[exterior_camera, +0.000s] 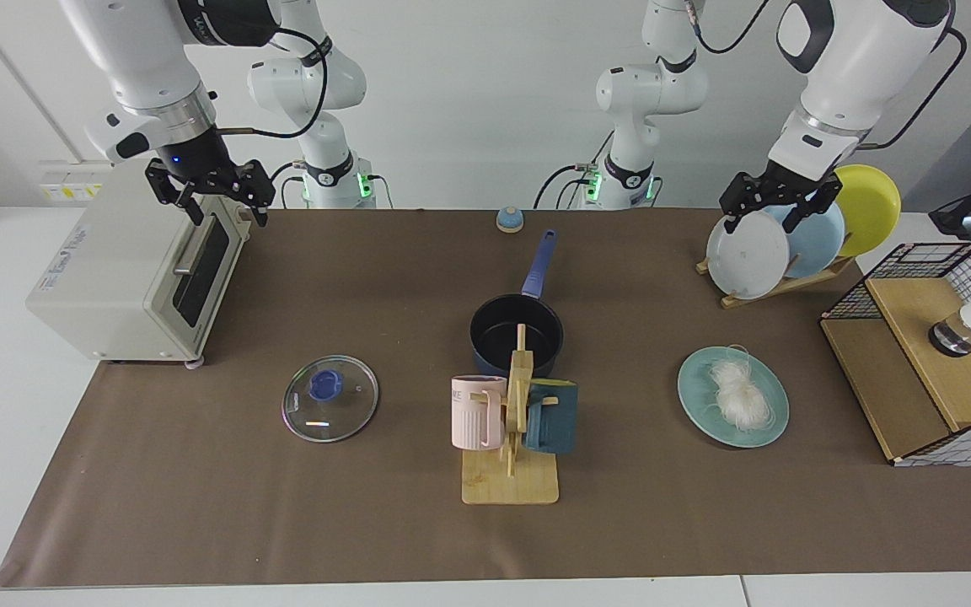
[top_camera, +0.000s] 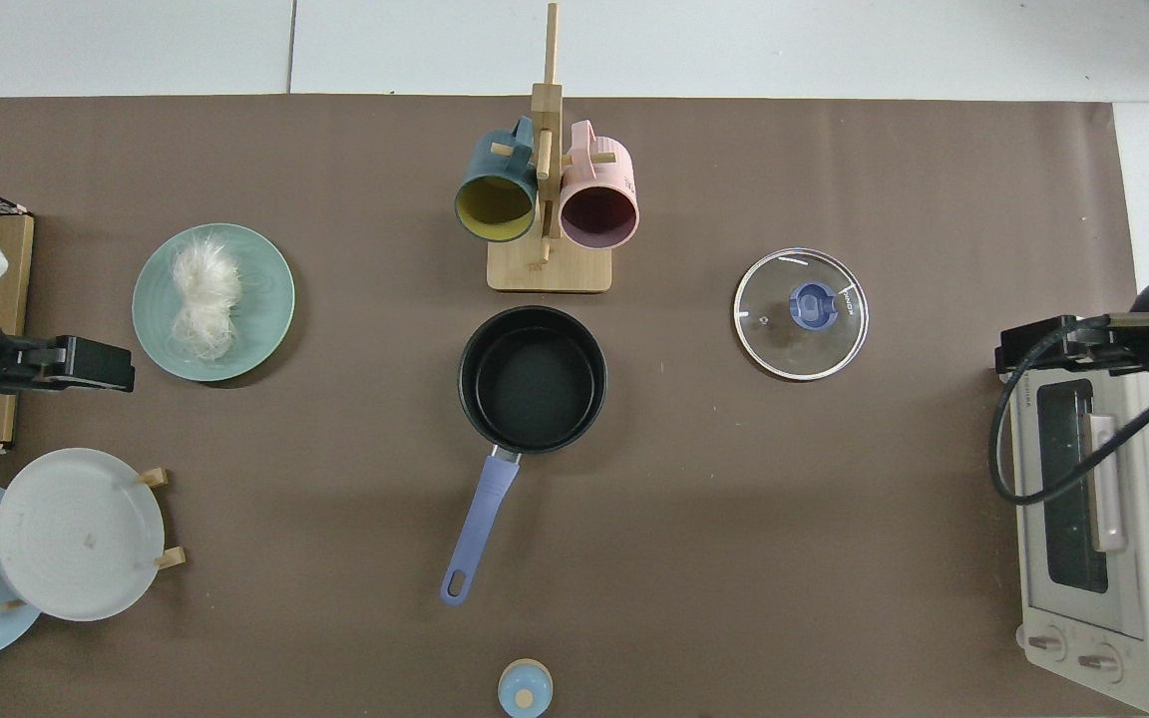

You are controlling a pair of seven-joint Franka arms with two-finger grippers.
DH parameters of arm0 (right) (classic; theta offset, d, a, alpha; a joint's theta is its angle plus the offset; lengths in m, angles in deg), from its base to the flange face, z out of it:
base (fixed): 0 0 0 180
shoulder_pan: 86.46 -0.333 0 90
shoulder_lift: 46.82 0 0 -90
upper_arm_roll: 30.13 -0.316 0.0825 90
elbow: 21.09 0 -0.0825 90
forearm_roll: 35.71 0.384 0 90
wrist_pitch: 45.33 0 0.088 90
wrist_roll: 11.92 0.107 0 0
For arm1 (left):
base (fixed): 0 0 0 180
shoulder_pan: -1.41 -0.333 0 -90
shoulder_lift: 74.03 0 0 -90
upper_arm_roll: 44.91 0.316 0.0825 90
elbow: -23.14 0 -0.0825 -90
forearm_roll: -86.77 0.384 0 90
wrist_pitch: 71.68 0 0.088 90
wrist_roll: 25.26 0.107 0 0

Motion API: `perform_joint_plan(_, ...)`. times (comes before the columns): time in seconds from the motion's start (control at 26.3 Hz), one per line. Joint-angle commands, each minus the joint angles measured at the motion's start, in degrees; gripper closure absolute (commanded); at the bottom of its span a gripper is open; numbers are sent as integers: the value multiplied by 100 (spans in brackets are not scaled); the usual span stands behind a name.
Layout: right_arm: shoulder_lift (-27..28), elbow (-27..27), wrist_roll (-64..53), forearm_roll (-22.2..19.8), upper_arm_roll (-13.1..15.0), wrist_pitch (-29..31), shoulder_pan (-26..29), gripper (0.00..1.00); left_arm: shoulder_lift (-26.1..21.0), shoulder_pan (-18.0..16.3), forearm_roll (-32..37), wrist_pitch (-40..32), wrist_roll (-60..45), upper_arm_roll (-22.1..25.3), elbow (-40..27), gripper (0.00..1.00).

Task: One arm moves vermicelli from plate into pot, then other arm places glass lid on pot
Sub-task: 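Reach the right gripper to the glass lid and grasp its knob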

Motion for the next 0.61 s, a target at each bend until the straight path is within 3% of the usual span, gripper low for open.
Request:
perform_joint_plan(0.0,531,-430,-192,208,-143,45,56,0,13,-16,-46,-85,-68,-18,33,0)
perform_joint_plan(0.57,1858,-1449,-148,200,-195,405,-199,0,13,-16,-46,-85,-68,-18,33,0)
